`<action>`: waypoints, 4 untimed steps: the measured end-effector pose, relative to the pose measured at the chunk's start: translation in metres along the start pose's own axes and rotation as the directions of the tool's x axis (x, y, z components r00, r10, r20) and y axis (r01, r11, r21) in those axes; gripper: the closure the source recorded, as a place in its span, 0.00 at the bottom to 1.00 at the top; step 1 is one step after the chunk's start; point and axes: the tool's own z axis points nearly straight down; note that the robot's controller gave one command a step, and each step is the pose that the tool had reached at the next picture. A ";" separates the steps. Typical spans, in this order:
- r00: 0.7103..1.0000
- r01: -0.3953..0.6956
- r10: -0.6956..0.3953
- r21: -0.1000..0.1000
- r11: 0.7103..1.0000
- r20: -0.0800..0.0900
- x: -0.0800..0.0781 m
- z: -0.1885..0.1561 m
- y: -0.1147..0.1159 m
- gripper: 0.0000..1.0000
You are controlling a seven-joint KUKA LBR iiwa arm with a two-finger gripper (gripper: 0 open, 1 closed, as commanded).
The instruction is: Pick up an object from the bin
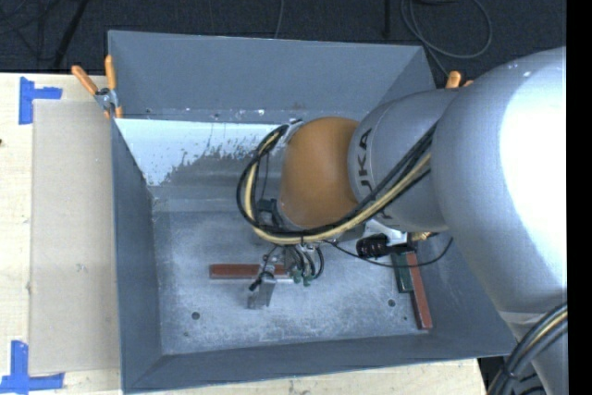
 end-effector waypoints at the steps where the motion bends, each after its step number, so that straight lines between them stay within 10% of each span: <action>1: 1.000 -0.001 0.001 -0.001 1.000 0.003 0.000 0.001 0.000 0.00; 2: 1.000 -0.003 0.003 -0.002 1.000 0.004 0.000 0.000 0.000 1.00; 4: 1.000 -0.008 0.008 -0.004 1.000 0.009 -0.002 -0.054 0.000 1.00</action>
Offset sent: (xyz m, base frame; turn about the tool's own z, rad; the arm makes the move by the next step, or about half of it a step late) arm 0.0000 0.0000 0.0000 0.0000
